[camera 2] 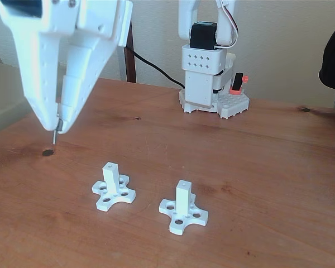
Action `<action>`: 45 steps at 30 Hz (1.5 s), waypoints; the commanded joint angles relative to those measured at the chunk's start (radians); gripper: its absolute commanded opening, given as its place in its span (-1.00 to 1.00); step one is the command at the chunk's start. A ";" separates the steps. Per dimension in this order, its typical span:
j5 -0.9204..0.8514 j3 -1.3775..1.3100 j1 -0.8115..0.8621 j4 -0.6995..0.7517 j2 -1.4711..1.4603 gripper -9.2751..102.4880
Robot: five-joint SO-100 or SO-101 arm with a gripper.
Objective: Grab the screw and set it in the hole.
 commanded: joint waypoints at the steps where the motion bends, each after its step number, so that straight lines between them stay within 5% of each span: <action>1: -0.021 -0.121 -0.021 0.002 0.104 -0.91; 23: 0.035 -0.054 -0.164 0.129 0.166 -0.91; 45: 0.075 0.146 -0.229 0.086 0.198 -0.91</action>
